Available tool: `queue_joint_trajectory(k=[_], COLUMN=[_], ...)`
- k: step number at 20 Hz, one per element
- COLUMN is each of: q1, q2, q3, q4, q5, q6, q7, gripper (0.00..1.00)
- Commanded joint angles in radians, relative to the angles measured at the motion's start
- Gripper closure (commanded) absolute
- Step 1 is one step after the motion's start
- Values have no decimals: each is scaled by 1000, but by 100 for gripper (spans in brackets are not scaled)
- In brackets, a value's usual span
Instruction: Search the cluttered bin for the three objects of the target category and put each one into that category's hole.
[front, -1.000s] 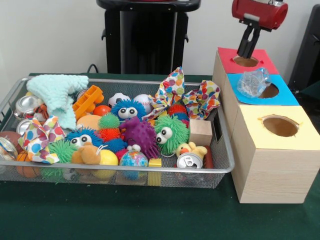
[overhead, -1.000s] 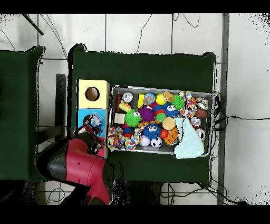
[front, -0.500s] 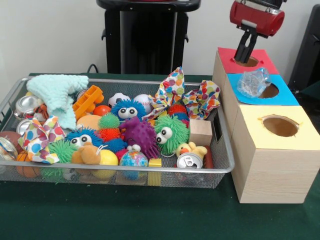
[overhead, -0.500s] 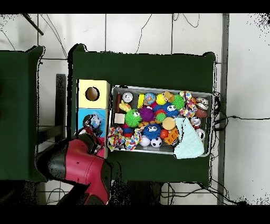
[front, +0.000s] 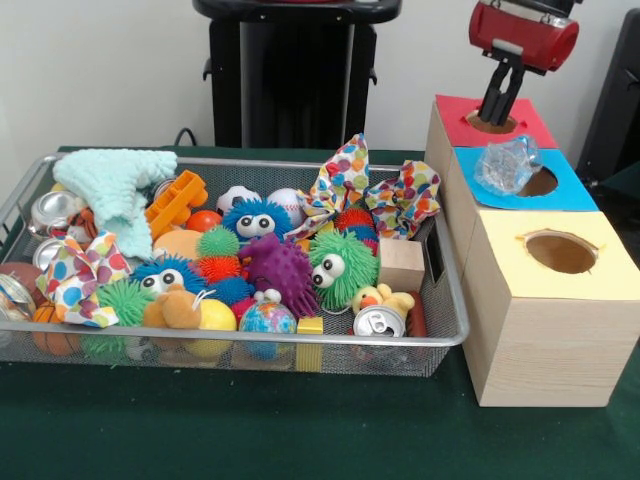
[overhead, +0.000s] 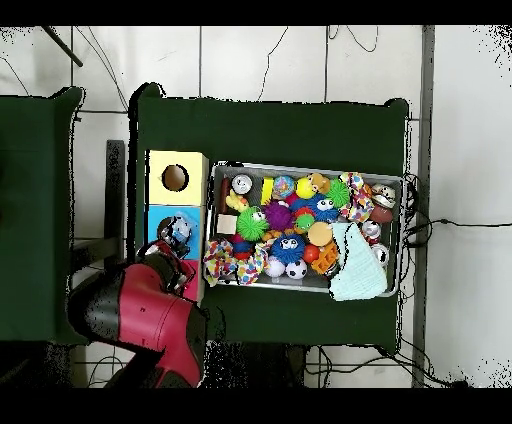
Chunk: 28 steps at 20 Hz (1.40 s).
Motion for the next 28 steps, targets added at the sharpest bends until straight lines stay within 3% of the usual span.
queue_joint_trajectory(k=[1, 10, 28], q1=[-74, -95, -124], q2=[42, 87, 60], q3=[41, 44, 126], q4=[14, 12, -4], q5=[35, 41, 101], q6=[-53, -128, -166], q7=[220, 233, 244], gripper=[100, 100, 100])
